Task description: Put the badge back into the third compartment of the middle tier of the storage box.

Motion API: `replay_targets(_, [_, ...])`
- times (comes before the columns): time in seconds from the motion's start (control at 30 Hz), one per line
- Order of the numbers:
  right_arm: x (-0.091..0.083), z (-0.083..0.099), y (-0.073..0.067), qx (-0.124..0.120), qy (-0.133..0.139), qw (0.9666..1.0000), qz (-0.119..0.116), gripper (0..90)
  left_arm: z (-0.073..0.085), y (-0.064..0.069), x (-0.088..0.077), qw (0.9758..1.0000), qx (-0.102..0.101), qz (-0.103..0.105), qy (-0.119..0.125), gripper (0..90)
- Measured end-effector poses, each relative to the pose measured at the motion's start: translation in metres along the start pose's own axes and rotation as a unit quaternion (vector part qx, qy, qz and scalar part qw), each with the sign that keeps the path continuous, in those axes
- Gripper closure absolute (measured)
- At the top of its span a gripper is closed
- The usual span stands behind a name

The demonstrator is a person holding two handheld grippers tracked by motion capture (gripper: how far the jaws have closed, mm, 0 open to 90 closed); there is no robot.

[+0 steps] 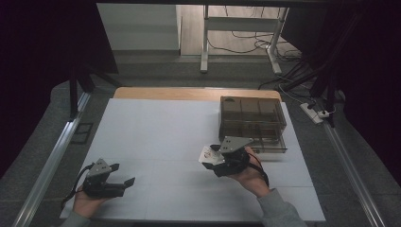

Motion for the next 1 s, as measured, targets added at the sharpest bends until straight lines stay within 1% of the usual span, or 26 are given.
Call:
replay_targets(0.13, [-0.005, 0.002, 0.003, -0.001, -0.001, 1.0, 0.008, 33.2, 0.0, 0.0, 0.0, 1.0, 0.0, 0.0, 0.0, 14.0])
replay_targets(0.3, [-0.012, 0.002, 0.009, 0.006, 0.005, 0.9998, 0.017, 33.2, 0.0, 0.0, 0.0, 1.0, 0.001, 0.0, -0.001, 14.0])
replay_targets(0.5, [-0.024, 0.003, 0.015, 0.007, 0.008, 0.9994, 0.033, 33.2, 0.0, 0.0, 0.0, 1.0, 0.002, 0.0, -0.001, 14.0])
replay_targets(0.73, [-0.037, 0.006, 0.025, 0.018, 0.017, 0.9983, 0.053, 33.2, 0.001, 0.0, 0.0, 1.0, 0.003, 0.0, -0.002, 14.0])
replay_targets(0.83, [-0.043, 0.007, 0.029, 0.017, 0.019, 0.9977, 0.062, 33.2, 0.001, 0.0, 0.001, 1.0, 0.003, 0.0, -0.003, 13.9])
replay_targets(1.0, [-0.05, 0.009, 0.035, 0.023, 0.021, 0.9969, 0.072, 33.2, 0.001, 0.0, 0.0, 1.0, 0.004, 0.0, -0.002, 13.9])
Point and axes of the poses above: each handheld gripper's, and its own axes: x roughly forward along the jaws, z roughly out of its underside, y roughly to its right, the point moved 8 cm from there along x, roughly forward along the jaws, and after that the axes turned 3 degrees about -y, right-handed, at the moved point
